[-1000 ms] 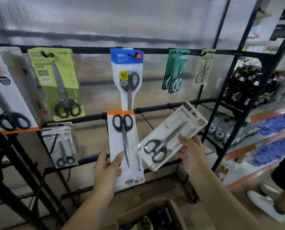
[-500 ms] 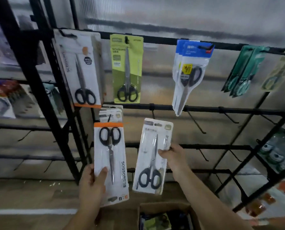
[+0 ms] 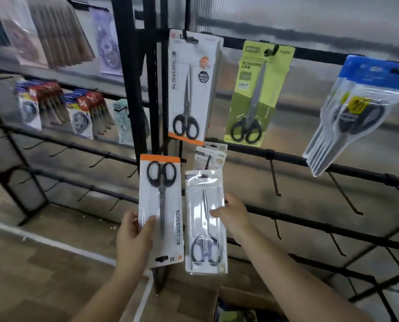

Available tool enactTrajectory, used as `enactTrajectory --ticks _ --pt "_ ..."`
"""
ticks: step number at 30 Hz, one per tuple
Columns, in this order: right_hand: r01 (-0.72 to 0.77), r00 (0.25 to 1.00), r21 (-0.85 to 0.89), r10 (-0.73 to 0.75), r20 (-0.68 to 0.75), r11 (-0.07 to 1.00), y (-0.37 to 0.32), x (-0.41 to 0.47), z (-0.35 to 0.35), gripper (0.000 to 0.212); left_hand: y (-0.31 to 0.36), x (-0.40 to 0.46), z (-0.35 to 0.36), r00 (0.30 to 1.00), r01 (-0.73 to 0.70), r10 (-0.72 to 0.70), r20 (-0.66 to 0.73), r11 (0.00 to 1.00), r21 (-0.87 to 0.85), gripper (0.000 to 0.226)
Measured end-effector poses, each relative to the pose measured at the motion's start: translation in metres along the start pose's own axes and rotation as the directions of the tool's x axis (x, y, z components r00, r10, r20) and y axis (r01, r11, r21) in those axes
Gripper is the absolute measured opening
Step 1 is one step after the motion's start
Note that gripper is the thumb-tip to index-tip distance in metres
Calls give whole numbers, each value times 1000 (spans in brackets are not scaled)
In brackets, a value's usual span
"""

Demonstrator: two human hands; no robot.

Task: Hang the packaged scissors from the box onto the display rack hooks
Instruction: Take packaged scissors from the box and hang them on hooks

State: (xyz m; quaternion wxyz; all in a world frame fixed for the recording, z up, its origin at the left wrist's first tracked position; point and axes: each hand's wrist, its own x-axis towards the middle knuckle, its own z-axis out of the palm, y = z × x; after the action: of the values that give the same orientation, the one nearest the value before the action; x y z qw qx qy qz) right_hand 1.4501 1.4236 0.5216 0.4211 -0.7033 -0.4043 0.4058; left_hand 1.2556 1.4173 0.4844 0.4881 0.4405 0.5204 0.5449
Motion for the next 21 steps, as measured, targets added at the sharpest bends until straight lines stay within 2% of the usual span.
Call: enactTrajectory --ticks 4,10,15,19,21 --pt "-18 1000 68 20 -16 997 8 10 6 28 -6 8 0 1000 30 -30 -5 1000 5 10" --pt "0 989 111 17 -146 994 2 47 19 23 -6 19 5 997 63 -63 38 998 7 8" --pt "-40 970 -49 27 -243 998 -7 83 23 24 -6 28 8 996 66 -67 55 997 25 12" --pt "-217 974 -260 193 -117 941 0 85 14 22 -4 28 10 993 104 -104 54 995 -1 12" --pt "-231 972 -388 224 -65 892 9 82 7 24 -2 27 10 991 121 -119 62 992 -27 11"
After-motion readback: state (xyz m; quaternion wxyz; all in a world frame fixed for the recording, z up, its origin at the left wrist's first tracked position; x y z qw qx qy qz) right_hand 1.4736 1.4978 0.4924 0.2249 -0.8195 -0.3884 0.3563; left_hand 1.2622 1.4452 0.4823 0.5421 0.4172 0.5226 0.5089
